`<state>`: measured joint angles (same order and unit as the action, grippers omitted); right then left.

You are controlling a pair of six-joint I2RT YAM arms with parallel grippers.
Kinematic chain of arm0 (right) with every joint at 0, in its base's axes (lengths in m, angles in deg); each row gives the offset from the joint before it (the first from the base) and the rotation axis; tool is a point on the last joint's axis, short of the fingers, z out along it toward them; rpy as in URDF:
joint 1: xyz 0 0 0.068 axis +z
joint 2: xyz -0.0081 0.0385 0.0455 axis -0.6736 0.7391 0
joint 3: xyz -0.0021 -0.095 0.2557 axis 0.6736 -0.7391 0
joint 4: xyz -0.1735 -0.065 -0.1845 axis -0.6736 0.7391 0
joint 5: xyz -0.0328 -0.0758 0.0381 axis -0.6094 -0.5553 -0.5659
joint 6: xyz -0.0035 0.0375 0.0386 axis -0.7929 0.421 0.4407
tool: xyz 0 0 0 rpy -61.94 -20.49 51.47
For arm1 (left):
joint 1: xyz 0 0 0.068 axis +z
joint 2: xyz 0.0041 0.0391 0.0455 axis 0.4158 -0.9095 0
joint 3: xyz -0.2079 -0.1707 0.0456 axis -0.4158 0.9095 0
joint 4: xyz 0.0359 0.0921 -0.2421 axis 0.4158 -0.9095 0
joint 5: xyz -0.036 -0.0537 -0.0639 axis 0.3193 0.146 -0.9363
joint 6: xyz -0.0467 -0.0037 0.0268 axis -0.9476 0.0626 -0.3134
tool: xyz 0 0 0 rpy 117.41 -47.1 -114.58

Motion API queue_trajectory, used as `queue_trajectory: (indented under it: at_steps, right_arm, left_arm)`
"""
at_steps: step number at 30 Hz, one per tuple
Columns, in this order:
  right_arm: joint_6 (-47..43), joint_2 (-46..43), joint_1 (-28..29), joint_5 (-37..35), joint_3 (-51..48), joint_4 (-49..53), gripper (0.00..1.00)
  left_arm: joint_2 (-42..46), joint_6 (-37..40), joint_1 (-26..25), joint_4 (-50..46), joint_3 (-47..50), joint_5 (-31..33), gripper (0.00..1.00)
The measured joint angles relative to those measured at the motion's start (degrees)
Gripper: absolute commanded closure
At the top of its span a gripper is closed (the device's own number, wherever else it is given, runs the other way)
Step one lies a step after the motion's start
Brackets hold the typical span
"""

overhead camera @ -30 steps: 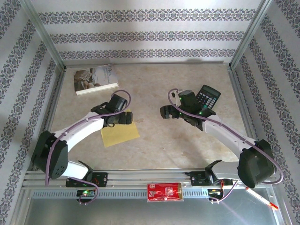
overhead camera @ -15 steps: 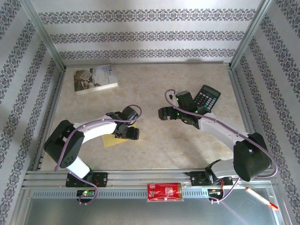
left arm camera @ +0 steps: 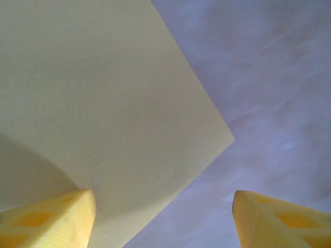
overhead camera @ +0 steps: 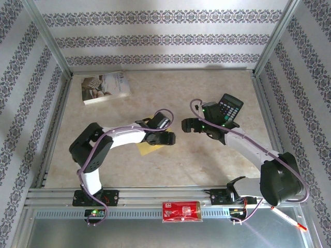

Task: Fold a paper plane with a square sheet of paper (pick it up from the middle)
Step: Move the square sheet of paper to the center of the table.

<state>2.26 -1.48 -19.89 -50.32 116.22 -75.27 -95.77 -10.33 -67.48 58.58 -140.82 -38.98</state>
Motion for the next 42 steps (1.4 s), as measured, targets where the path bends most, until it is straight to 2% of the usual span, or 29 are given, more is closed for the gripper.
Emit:
queue_trajectory:
  at_steps: [3,7,11,14,19,25,30,35,38,42]
  right_arm:
    - [1.4,-2.6,-4.4,1.3,-1.9,0.0,0.02]
    - [2.7,-6.3,-9.2,3.2,-4.4,0.0,0.02]
    - [2.9,-7.5,-9.5,6.1,-5.2,0.0,0.02]
    - [2.9,-7.4,-9.5,8.0,-5.2,0.0,0.02]
    - [2.9,-5.7,-8.6,9.7,-5.1,0.2,0.02]
    - [2.9,-4.0,-6.0,10.1,-4.6,0.4,0.02]
    - [2.9,-2.1,-4.3,10.3,-3.8,0.2,0.02]
    - [2.9,-1.2,-2.6,10.4,-3.0,0.0,0.02]
    - [2.9,-0.7,-2.4,10.5,-2.6,0.0,0.02]
    - [2.9,1.3,-2.1,10.7,-1.6,-0.1,0.02]
  left_arm:
    - [-1.2,0.3,-0.6,1.0,-3.0,-0.9,0.24]
    - [3.3,7.6,0.7,-1.4,-3.2,0.6,0.17]
    - [9.0,20.4,5.0,-7.1,-3.2,3.3,0.09]
    - [9.3,28.9,7.8,-12.9,-5.1,5.2,0.07]
    - [6.4,35.3,9.6,-17.4,-7.9,5.6,0.12]
    - [-1.3,34.3,14.6,-18.5,-10.2,2.8,0.18]
    - [-5.3,30.8,16.0,-18.7,-10.2,1.2,0.21]
    - [-2.5,25.7,16.6,-16.2,-6.4,-1.2,0.21]
    - [2.1,21.4,16.4,-13.3,0.2,-2.5,0.20]
    - [8.9,14.3,13.4,-11.3,8.1,-2.4,0.16]
